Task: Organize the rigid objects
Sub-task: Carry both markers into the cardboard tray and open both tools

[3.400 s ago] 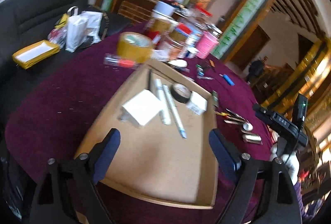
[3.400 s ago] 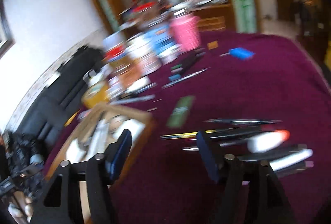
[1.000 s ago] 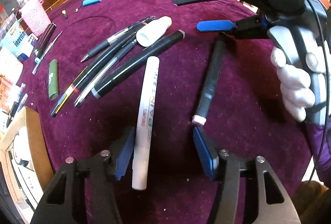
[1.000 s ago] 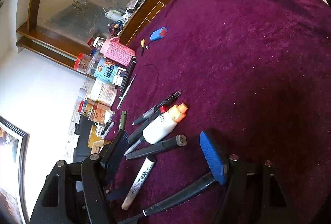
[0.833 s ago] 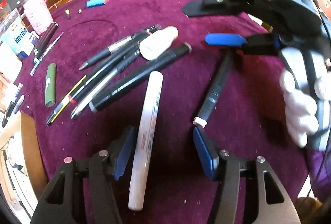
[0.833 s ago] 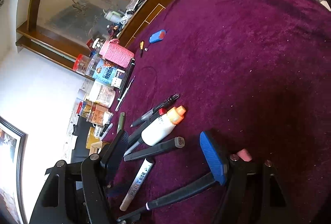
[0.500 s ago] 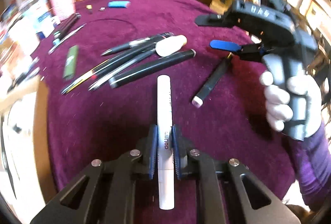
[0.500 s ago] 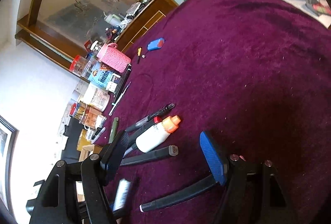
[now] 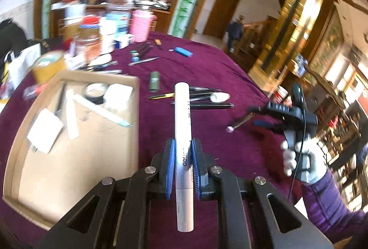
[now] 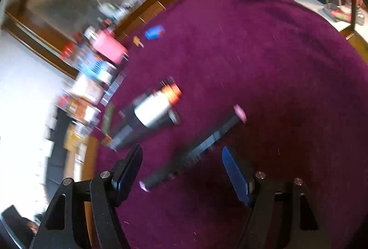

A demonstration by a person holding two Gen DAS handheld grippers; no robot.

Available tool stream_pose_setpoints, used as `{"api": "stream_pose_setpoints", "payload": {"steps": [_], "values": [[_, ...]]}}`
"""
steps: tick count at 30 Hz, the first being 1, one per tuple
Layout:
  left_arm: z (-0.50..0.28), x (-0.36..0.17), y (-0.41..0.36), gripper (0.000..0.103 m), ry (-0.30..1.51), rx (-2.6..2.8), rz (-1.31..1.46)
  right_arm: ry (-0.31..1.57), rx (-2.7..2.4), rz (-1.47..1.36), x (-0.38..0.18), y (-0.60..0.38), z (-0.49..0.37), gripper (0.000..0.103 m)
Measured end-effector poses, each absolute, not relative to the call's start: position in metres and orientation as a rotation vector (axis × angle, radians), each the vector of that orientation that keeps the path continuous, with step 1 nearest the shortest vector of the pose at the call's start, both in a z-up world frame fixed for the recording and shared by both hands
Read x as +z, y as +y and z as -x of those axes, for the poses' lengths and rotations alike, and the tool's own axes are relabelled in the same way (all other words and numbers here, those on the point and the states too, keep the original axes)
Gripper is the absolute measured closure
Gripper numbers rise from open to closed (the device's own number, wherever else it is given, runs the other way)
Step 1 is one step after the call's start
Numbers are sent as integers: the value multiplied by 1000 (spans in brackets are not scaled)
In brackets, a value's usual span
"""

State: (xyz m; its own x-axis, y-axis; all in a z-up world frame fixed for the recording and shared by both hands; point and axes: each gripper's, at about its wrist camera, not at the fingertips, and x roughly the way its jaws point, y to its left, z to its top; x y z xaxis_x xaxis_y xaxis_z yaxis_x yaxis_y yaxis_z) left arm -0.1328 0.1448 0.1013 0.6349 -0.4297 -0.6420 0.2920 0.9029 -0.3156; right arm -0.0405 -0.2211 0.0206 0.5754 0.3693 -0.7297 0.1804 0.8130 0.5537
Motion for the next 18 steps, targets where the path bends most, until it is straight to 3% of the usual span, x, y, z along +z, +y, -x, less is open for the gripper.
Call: {"api": "stream_pose_setpoints", "payload": {"steps": [7,10,14,18], "values": [[140,86,203,89,788,-317,293,982,-95,-408,23,-174,11,35],[146,83,222,89,779,-282,316,952,-196,-276,20,-162,8,69],[141,75,238,88,799,-245,351,923,-172,-277,21,-171,17,87],[129,68,245,88,828,-245,395,916,-64,-419,23,-185,31,88]]}}
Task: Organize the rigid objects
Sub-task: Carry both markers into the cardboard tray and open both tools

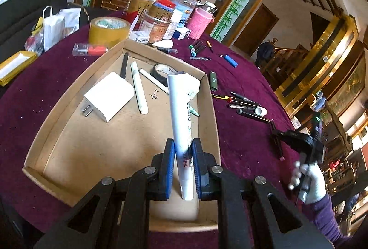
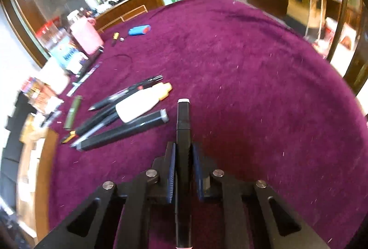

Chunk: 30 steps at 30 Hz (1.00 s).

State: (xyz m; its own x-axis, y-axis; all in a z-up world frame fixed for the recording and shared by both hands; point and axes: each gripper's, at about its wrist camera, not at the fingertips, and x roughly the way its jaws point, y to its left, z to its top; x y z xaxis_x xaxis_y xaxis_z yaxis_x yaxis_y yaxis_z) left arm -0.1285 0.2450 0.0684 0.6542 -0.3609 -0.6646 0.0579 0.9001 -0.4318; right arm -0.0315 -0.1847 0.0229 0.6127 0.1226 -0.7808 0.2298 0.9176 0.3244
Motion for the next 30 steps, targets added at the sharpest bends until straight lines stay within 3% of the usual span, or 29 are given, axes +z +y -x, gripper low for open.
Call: {"api": "stream_pose_setpoints", "payload": {"steps": [14,21,25,28,30], "values": [[53,28,248,89,1078,-163,511,897,385,-473,61,-98,57,87],[17,31,255,88,1077,-66,508,962,586,-390,70,-5,42,87],[23,35,267,58,1030,-99,588,1004,667,-299,73,50,29,86],[46,49,278,54,953,-124,610,1052,692,-237,67,80,15,86],[66,60,287,43,890,-120,622,1084,683,-181,60,98,6,86]]}}
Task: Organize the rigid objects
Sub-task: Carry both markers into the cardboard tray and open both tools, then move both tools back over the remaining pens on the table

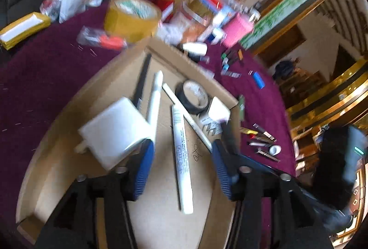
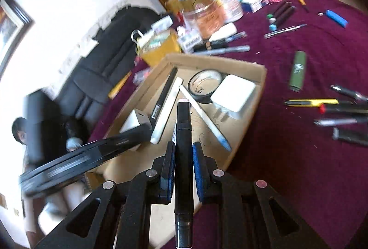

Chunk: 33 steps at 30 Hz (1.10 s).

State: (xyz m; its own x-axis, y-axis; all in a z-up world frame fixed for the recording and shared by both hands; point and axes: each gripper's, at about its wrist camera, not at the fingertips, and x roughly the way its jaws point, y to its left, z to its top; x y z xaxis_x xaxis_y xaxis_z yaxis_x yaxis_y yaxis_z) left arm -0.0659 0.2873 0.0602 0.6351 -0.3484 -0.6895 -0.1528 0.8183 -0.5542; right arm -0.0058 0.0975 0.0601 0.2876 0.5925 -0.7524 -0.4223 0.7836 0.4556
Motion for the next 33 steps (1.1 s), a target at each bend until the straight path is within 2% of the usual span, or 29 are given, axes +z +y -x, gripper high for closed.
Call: {"api": "stream_pose_setpoints", "payload": {"steps": [1,2,13,19,22,24,26,29,31,32,33], "values": [[75,64,292,35,862,-112,628,1094,672,-155,58,102,3,86],[87,69,298,32,829,-96,632,1106,663,-131,54,109,0,86],[143,71,329,31,748,-23,656,1173,585,-2,24,156,-15,86],[145,77,326,31,727,-1,626,1099,550,-27,34,150,-16,85],[147,80,324,31,712,8,623,1026,542,-77,55,127,-11,72],[148,82,320,31,706,22,617,950,521,-69,74,110,-4,51],[151,85,316,31,692,26,619,888,501,-50,90,96,4,46],[156,96,307,31,652,31,593,758,444,8,118,66,22,45],[164,111,296,31,592,35,552,630,377,62,140,42,39,40],[169,118,291,29,552,31,532,549,331,81,151,29,48,31],[176,127,284,24,499,23,504,472,290,90,160,16,58,15]]}}
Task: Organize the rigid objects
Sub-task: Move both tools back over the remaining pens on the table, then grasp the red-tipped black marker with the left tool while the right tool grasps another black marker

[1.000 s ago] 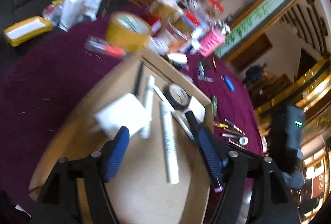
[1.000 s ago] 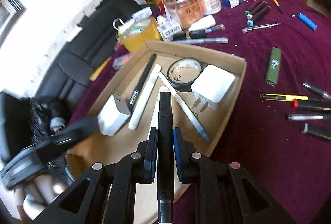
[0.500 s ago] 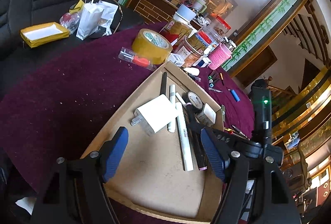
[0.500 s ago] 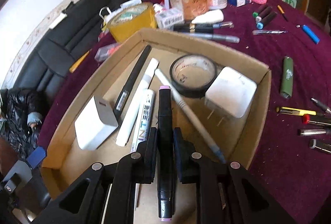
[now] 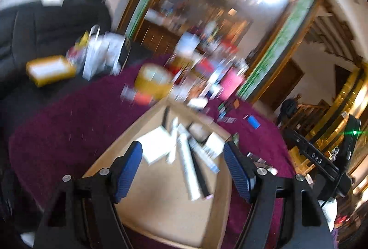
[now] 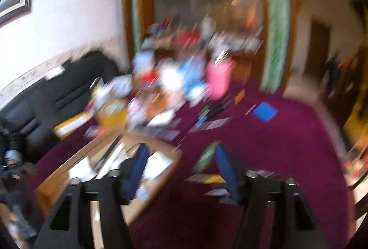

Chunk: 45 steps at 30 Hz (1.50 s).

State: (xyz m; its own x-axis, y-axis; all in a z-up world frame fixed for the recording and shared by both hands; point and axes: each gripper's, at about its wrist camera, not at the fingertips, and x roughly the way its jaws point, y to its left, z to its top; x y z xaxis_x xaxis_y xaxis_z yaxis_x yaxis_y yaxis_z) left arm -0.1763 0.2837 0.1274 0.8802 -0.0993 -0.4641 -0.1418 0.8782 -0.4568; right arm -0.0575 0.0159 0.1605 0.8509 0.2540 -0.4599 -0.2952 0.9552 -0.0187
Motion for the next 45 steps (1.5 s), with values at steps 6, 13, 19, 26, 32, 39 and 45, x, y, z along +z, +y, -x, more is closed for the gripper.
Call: {"api": "stream_pose_setpoints", "payload": {"steps": [6,13,19,26,32,39,45], "values": [[162,132,236,0,545,-255,506,424,174,86,157,-55,63,1],[138,122,168,0,687,-289,376,702,60,-130,92,-153,-1,1],[105,109,120,0,797,-287,282,724,-11,-306,48,-220,-25,1],[43,85,59,0,899,-331,115,740,0,-500,38,-259,-19,1],[-33,63,0,1,933,-388,-75,771,22,-493,35,-249,-24,1],[-86,20,-36,5,1050,-426,-252,770,8,-467,35,-248,-25,1],[-43,15,-40,28,1117,-549,-258,802,13,-470,29,-246,-29,1]]}}
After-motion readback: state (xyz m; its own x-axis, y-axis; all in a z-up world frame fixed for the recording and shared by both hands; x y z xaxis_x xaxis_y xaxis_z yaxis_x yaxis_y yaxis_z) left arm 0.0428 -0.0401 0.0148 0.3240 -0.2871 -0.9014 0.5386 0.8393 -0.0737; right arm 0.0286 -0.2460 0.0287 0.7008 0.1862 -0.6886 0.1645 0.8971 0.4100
